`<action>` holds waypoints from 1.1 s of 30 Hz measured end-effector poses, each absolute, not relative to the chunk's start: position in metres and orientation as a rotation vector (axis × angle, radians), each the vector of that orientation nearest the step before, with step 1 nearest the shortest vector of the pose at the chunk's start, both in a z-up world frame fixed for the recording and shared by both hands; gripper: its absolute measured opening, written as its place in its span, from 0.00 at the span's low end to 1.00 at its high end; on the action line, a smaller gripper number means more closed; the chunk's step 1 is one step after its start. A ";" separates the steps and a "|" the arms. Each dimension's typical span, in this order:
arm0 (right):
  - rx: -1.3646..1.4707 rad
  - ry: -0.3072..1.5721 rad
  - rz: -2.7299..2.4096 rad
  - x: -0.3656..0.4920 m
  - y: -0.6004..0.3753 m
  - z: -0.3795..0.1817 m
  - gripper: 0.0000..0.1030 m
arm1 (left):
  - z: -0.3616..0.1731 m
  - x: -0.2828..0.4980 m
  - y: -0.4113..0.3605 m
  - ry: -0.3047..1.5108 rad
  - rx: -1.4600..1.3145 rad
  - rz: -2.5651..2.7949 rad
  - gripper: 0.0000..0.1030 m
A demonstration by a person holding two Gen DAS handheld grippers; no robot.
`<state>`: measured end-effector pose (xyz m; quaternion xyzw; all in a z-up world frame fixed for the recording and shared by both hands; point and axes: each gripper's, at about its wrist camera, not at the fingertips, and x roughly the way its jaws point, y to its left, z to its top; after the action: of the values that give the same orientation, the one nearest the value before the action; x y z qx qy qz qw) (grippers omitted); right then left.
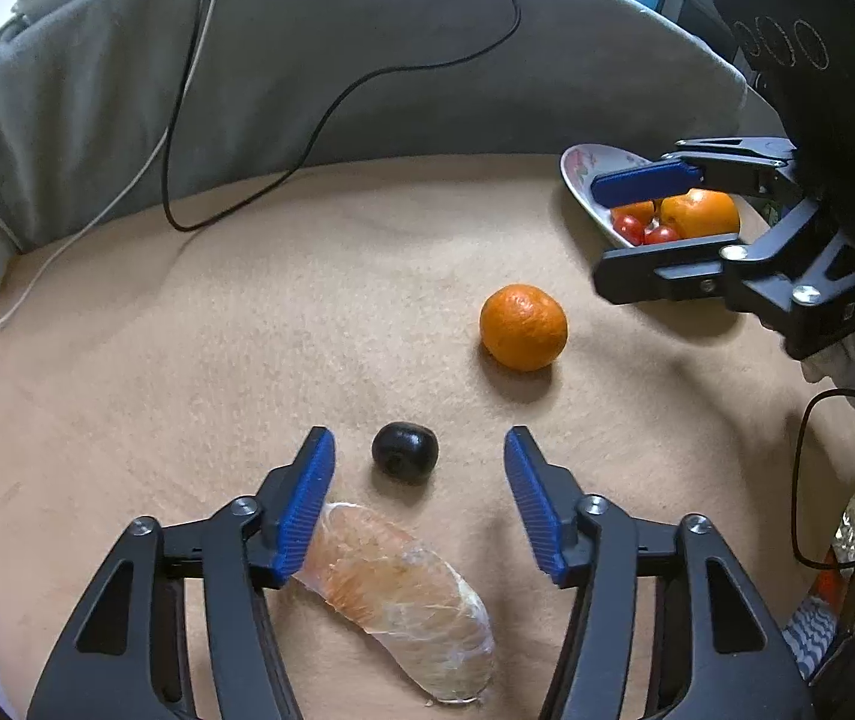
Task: Organize fruits
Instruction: 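Move the right tool to the loose mandarin while the left tool moves to another dark plum, then close the right gripper on the mandarin while the left gripper closes on the dark plum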
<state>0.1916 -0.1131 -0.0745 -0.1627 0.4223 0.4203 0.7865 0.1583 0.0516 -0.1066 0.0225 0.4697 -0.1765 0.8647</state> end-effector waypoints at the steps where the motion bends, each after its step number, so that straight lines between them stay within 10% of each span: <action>1: -0.353 0.914 0.910 0.191 -0.111 -0.077 0.74 | -0.107 0.158 0.052 0.985 0.048 -0.371 0.54; 33: -0.352 1.063 0.951 0.206 -0.078 -0.119 0.43 | -0.111 0.160 0.059 0.973 0.055 -0.381 0.21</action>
<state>0.2056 -0.0783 -0.1190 -0.1607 0.4851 0.4339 0.7420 0.1600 0.0586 -0.1110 0.0261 0.4648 -0.1818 0.8662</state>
